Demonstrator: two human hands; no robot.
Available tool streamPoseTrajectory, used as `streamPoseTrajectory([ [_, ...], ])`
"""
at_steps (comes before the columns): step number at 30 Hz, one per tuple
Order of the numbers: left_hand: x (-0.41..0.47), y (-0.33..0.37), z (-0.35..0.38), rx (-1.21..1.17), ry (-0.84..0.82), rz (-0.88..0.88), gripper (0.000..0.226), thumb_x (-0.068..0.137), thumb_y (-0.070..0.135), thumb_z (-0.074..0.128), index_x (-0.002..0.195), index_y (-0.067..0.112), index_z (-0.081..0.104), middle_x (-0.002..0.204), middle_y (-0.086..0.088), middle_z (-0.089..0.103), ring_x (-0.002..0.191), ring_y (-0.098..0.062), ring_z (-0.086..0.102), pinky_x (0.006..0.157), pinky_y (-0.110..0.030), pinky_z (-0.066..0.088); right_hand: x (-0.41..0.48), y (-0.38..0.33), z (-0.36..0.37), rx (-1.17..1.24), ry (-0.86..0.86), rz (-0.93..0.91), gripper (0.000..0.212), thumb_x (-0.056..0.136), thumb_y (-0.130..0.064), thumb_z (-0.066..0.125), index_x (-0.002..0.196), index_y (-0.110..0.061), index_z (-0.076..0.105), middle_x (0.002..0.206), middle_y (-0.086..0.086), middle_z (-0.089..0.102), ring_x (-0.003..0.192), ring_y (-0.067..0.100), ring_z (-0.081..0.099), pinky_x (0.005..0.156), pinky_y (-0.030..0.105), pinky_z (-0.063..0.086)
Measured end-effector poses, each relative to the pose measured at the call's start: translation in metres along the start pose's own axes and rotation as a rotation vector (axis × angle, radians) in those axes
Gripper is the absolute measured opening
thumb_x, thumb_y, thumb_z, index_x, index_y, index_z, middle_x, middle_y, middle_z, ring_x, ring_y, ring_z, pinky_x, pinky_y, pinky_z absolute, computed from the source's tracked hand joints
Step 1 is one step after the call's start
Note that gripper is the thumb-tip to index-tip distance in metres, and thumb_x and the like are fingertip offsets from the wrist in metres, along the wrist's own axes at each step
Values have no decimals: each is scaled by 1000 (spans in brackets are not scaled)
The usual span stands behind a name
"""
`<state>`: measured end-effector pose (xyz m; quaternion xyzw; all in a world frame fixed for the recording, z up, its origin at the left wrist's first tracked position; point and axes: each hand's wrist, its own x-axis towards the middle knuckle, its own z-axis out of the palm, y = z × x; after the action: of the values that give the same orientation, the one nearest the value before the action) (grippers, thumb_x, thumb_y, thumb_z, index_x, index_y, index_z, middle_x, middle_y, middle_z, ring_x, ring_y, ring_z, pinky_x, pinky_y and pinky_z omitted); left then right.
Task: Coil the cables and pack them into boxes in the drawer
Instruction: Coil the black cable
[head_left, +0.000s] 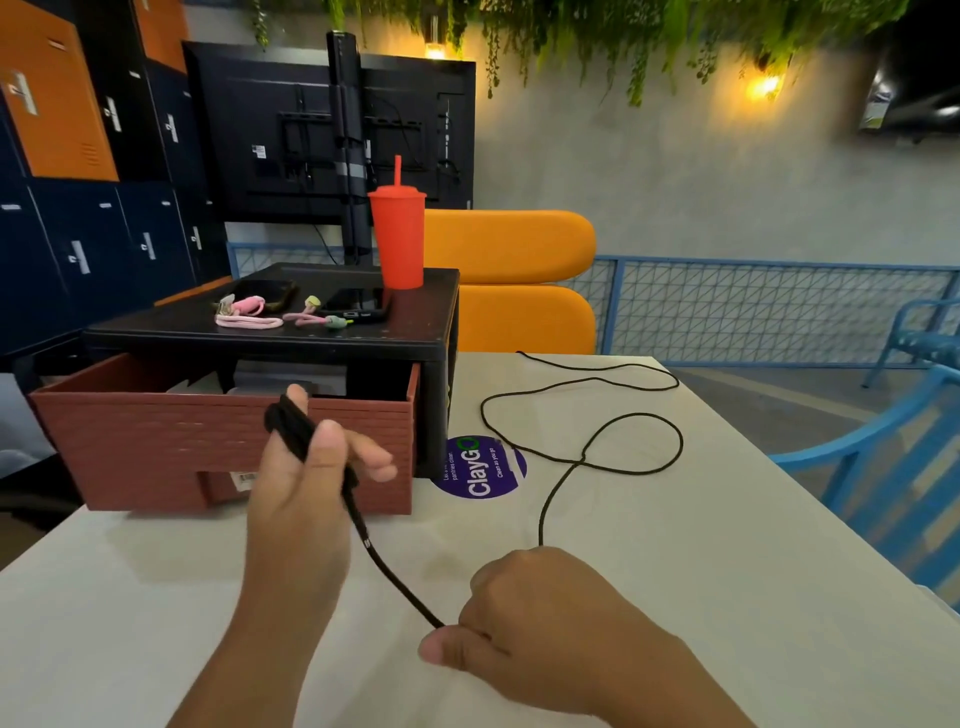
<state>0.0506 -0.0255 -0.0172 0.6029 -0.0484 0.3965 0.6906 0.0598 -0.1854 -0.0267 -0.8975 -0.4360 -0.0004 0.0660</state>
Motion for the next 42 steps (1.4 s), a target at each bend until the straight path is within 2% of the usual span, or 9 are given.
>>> streamPoseTrajectory([
  [2, -4, -6, 2, 182, -70, 93, 32, 90, 31, 36, 91, 45, 65, 68, 5, 67, 94, -17, 63, 112, -27, 24, -4, -4, -5, -12, 32, -52, 61, 94, -57, 28, 72, -7, 56, 67, 1, 39, 55, 13, 31, 54, 22, 23],
  [5, -7, -15, 4, 339, -155, 64, 33, 95, 33, 40, 116, 12, 55, 66, 0, 66, 72, -6, 63, 85, -3, 39, -6, -10, -11, -100, 95, -112, 51, 93, -53, 34, 64, -14, 50, 60, -3, 31, 50, 10, 26, 50, 21, 17],
  [8, -11, -17, 5, 578, -342, 40, 11, 95, 26, 42, 100, 35, 46, 69, 14, 65, 64, -5, 60, 63, -16, 44, -9, -1, -6, -326, 273, -52, 48, 80, -54, 38, 46, -23, 50, 49, -6, 24, 40, 11, 22, 41, 19, 6],
  [12, -19, -16, 11, 597, -577, -56, 35, 96, 23, 41, 120, 46, 28, 64, 17, 61, 58, 0, 54, 61, -17, 40, -11, 16, -4, -378, 439, -21, 49, 75, -61, 36, 45, -26, 51, 42, -8, 36, 36, 10, 31, 36, 20, 21],
  [20, -5, 3, 5, 284, -207, -129, 37, 98, 15, 37, 130, 33, 31, 54, 4, 58, 50, -5, 50, 59, -9, 44, -15, 18, -7, -367, 537, -49, 52, 77, -62, 37, 43, -23, 48, 47, -8, 24, 38, 10, 25, 33, 21, 30],
  [28, 11, 13, -12, -117, 0, -253, 26, 100, 10, 33, 123, 14, 45, 46, 4, 53, 44, -8, 48, 74, -30, 43, -20, 2, -15, -275, 610, -233, 47, 81, -53, 48, 45, -22, 44, 53, -7, 18, 46, 13, 16, 36, 18, 25],
  [37, -12, -6, 4, 340, -493, -193, 30, 96, 16, 45, 112, 42, 44, 58, -4, 64, 50, -13, 54, 57, -23, 46, -25, 4, -22, -224, 768, -294, 45, 84, -49, 54, 52, -22, 37, 53, -5, 24, 48, 16, 20, 40, 21, 25],
  [40, -19, -7, 8, 171, -663, -351, 21, 82, 48, 51, 94, 38, 64, 44, 0, 46, 45, -10, 41, 53, -19, 39, -24, 17, -22, -219, 933, -205, 47, 90, -55, 44, 58, -20, 49, 50, -4, 39, 45, 16, 33, 44, 25, 28],
  [42, -24, -5, 10, 77, -836, -450, 60, 67, 76, 51, 72, 19, 68, 39, 6, 39, 41, -10, 33, 62, -22, 42, -23, 27, -23, -237, 990, -119, 51, 90, -59, 36, 62, -19, 52, 51, -5, 44, 47, 14, 36, 48, 22, 26],
])
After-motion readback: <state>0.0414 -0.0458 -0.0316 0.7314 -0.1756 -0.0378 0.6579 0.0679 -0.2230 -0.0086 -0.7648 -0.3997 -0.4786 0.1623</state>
